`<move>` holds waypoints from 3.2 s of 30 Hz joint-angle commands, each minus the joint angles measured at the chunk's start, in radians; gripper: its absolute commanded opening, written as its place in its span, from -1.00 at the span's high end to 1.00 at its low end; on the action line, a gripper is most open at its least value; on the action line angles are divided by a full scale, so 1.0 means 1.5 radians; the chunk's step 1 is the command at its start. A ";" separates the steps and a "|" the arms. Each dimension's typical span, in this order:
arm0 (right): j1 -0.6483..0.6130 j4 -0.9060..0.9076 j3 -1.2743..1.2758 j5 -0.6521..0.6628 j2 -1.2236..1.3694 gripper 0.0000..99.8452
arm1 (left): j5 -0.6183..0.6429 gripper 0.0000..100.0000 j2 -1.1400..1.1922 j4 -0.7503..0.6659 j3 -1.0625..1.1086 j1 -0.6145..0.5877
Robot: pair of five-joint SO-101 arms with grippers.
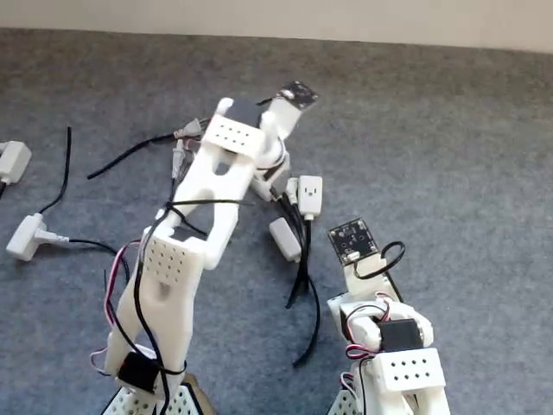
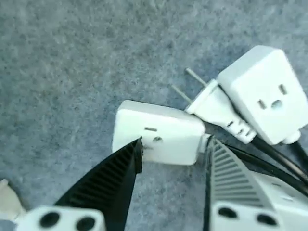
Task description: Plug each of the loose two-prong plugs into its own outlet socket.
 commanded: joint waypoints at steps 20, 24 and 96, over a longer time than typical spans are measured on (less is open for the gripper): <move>0.008 -0.012 -0.005 0.005 -0.005 0.93 | -0.045 0.56 -0.122 0.102 -0.018 -0.083; 0.010 -0.013 -0.007 0.005 -0.005 0.93 | 0.041 0.55 -0.120 0.037 -0.013 -0.027; 0.007 -0.025 -0.002 0.005 -0.006 0.93 | 0.646 0.39 0.090 0.184 -0.046 0.055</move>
